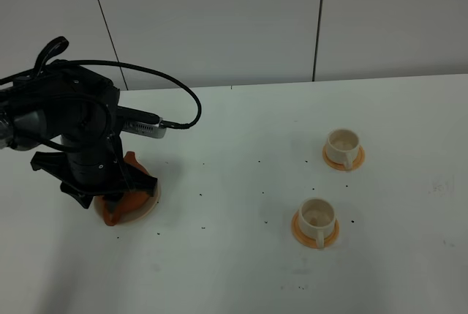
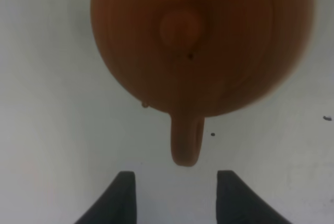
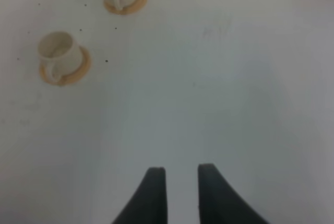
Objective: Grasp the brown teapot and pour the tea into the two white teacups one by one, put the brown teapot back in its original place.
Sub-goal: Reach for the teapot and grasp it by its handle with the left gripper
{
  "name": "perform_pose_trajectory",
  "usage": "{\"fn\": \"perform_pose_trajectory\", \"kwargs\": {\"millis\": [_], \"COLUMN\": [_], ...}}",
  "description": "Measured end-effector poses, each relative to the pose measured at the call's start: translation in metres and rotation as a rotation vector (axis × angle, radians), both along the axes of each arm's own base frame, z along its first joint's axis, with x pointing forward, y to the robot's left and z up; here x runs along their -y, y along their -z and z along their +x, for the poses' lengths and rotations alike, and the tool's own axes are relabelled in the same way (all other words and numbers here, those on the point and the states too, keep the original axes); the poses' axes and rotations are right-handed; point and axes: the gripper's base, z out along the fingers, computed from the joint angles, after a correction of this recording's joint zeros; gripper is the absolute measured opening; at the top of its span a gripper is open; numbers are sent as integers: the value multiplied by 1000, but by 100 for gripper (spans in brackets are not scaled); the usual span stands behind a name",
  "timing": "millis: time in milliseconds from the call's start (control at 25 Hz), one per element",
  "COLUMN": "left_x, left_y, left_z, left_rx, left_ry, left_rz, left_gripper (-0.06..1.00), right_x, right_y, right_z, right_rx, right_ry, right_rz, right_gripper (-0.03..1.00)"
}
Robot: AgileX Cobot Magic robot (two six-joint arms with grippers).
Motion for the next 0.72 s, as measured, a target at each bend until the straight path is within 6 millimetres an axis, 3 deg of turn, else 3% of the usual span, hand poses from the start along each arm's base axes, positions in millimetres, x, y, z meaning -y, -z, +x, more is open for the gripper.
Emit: {"fn": "perform_pose_trajectory", "kwargs": {"millis": [720], "left_x": [3], "left_y": [12], "left_z": [7], "left_rx": [28], "left_ry": [16], "left_rz": [-17], "left_gripper": [43], "right_x": [0], "right_y": [0], "right_z": [0], "right_rx": [0], "right_ry": [0], "right_rz": [0], "right_gripper": [16]}}
